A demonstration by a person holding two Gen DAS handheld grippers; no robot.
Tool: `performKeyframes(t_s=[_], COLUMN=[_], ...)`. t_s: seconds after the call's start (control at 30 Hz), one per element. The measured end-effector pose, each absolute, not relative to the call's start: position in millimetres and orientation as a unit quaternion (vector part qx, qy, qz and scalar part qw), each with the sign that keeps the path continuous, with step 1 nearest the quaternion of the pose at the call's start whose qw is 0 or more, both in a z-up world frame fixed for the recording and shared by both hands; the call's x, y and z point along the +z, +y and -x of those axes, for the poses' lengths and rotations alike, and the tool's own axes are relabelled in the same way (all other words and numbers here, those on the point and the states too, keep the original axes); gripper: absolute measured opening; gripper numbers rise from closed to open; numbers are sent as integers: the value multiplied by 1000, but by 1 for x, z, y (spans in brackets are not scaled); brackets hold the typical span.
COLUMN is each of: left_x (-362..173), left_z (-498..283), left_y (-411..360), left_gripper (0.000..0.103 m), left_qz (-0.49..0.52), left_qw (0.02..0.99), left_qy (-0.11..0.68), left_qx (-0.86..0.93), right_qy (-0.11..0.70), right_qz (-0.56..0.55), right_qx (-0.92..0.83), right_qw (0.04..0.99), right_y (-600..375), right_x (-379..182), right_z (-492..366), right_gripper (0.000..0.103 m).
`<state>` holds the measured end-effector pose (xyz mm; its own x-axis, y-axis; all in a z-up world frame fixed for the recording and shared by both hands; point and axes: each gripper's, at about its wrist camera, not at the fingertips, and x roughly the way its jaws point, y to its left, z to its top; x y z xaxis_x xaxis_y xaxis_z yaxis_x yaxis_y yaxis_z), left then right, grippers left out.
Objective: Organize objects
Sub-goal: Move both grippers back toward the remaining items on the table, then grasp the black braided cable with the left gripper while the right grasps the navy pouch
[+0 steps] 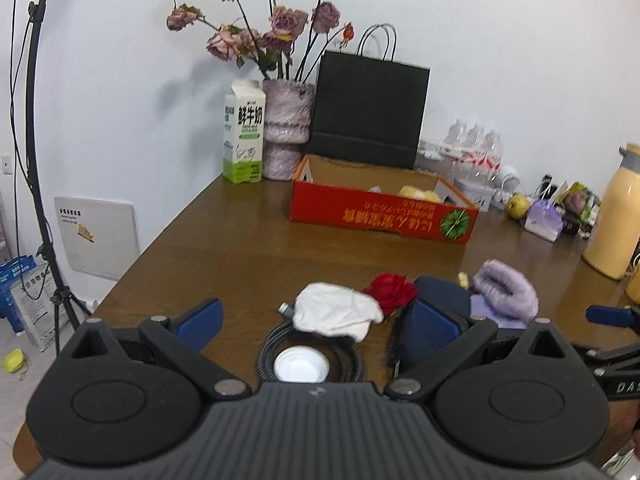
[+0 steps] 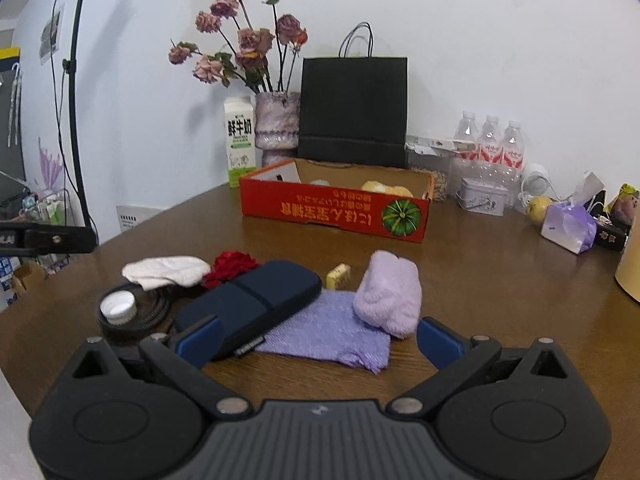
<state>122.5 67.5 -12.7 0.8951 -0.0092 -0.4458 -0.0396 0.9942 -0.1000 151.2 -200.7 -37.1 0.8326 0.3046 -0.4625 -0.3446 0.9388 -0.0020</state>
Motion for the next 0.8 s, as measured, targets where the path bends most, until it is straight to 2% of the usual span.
performKeyframes(t_s=[0.5, 0.8], left_x=[-61, -80], left_z=[-172, -192], left_y=[60, 55], left_gripper=[103, 103], left_qz=[11, 0], left_qw=[944, 935], left_qy=[328, 354], left_qx=[8, 21], right_qy=[267, 280], right_qz=[50, 54], right_qx=[142, 147], right_qw=[952, 947], right_y=[-208, -203], right_x=[-56, -64], right_z=[-163, -171], right_gripper=[103, 103])
